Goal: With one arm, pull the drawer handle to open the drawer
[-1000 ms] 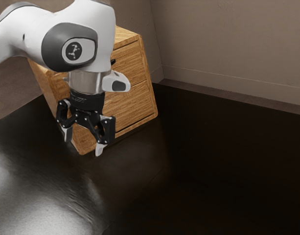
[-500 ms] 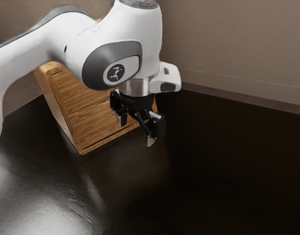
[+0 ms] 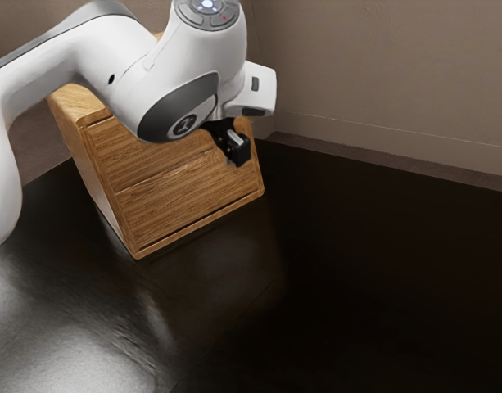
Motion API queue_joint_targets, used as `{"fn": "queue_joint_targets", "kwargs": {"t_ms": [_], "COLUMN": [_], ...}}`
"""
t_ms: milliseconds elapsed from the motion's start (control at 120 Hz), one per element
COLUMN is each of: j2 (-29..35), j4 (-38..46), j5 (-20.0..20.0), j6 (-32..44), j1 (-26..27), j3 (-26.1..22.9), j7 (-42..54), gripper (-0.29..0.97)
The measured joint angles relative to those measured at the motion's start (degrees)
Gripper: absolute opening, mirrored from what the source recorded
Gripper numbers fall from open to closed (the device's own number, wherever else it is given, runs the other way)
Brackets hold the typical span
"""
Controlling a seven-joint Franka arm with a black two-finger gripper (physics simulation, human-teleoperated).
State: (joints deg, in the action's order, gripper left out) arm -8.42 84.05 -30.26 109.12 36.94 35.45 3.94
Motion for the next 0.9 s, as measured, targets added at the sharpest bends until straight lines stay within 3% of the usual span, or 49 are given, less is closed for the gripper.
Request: {"fn": "queue_joint_targets", "kwargs": {"t_ms": [50, 108, 175, 242, 667, 900], "j2": [0.0, 0.14, 0.68, 1.09, -4.6, -6.27], "j4": [-0.01, 0.0, 0.24, 0.13, -7.84, -10.26], "j5": [-0.08, -0.31, -0.52, -1.0, -2.45, -2.41], "j6": [0.45, 0.85, 1.18, 1.43, 1.98, 2.03], "j1": [-3.83, -15.97, -26.26, -31.63, -38.64, -39.13], "j3": [-3.58, -15.56, -25.46, -30.33, -31.95, -31.89], "j7": [0.71, 1.48, 2.34, 3.17, 8.05, 10.08], "gripper": [0.68, 0.68, 0.68, 0.68, 0.68, 0.68]}}
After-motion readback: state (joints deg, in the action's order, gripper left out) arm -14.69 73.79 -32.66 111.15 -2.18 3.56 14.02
